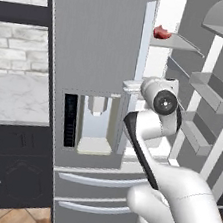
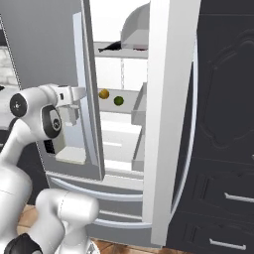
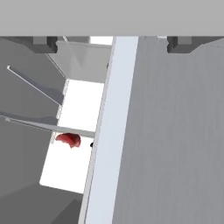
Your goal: Gather the squash and lime from the fridge and place them on a tray on the dining counter. Then gather the fish and steak from the fridge and place them on the other tray.
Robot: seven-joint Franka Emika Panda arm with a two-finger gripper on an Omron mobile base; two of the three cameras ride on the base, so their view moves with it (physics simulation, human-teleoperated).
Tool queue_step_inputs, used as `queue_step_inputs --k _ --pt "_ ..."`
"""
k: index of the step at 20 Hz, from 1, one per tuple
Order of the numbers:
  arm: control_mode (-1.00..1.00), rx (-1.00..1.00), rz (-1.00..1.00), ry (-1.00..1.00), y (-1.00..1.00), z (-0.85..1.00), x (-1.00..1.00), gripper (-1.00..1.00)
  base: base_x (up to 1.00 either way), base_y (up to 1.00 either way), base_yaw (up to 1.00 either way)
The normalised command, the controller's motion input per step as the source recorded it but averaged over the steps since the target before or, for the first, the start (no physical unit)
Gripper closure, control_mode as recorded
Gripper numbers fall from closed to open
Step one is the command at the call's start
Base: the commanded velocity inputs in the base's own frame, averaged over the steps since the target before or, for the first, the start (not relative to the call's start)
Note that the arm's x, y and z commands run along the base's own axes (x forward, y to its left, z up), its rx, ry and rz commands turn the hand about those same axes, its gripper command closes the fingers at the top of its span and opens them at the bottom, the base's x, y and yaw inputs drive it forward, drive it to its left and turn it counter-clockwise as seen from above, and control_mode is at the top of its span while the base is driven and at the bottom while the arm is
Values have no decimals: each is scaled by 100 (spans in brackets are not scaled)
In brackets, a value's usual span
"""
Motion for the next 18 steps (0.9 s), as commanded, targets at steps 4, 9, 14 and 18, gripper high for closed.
queue_step_inputs --k 4,9,14,18 --pt "-100 2 1 -1 1 -1 10 -100 0 0 0" --pt "-100 3 0 0 -3 0 5 -100 0 0 0" --pt "-100 7 0 0 0 0 35 -100 0 0 0" --pt "-100 3 0 0 0 0 34 -100 0 0 0"
